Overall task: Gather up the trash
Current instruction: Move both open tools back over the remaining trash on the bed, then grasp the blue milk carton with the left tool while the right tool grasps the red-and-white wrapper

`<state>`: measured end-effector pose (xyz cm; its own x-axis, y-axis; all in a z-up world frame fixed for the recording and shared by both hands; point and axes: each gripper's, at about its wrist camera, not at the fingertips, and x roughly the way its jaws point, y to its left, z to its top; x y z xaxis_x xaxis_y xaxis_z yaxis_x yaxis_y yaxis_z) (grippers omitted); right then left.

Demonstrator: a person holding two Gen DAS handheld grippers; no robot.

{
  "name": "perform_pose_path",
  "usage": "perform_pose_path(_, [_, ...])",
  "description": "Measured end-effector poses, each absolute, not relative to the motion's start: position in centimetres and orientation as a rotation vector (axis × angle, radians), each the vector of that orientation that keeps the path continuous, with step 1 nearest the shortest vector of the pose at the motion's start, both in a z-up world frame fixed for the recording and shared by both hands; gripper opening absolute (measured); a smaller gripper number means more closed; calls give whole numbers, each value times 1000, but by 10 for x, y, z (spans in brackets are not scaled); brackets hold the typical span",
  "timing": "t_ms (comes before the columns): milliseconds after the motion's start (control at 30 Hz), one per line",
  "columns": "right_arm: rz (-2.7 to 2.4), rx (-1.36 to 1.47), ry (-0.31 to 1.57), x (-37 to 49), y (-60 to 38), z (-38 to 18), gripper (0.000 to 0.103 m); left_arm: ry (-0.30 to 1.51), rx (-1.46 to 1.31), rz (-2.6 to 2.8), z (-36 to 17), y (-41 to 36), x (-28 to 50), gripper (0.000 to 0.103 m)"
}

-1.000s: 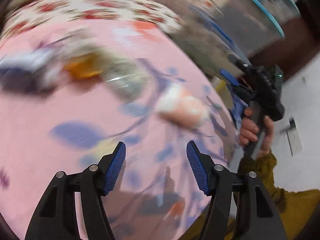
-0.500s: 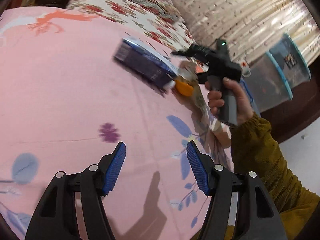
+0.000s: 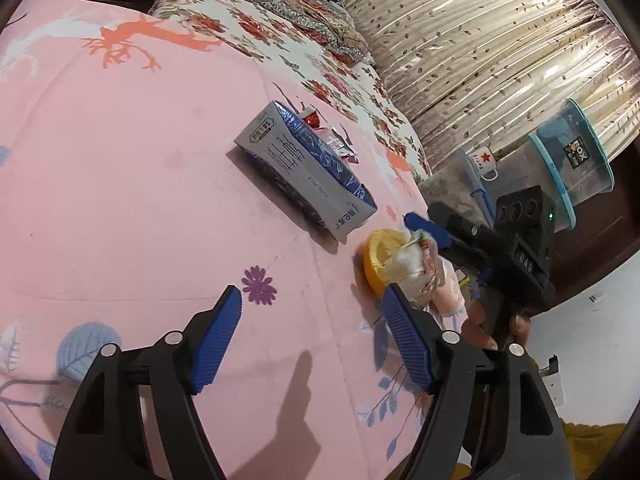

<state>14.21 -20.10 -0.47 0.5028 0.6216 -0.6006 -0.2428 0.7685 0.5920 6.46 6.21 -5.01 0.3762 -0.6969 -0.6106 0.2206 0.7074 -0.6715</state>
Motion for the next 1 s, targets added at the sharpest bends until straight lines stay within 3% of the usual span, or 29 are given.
perform_pose_path(333, [534, 507, 1028, 221, -149, -18, 69, 1006, -591, -576, -50, 87, 62, 74])
perform_pose_path(467, [789, 532, 1151, 201, -94, -31, 68, 995, -625, -526, -49, 106, 61, 74])
perform_pose_path(533, [848, 491, 1120, 186, -84, -22, 68, 989, -637, -500, -49, 115, 63, 75])
perform_pose_path(667, [748, 416, 1019, 176, -107, -5, 69, 992, -639, -455, -47, 120, 73, 76])
perform_pose_path(833, [534, 437, 975, 198, -173, 9, 71, 964, -546, -427, -29, 104, 92, 86])
perform_pose_path(1000, [269, 406, 1026, 256, -234, 6, 77, 927, -401, -412, -15, 67, 110, 90])
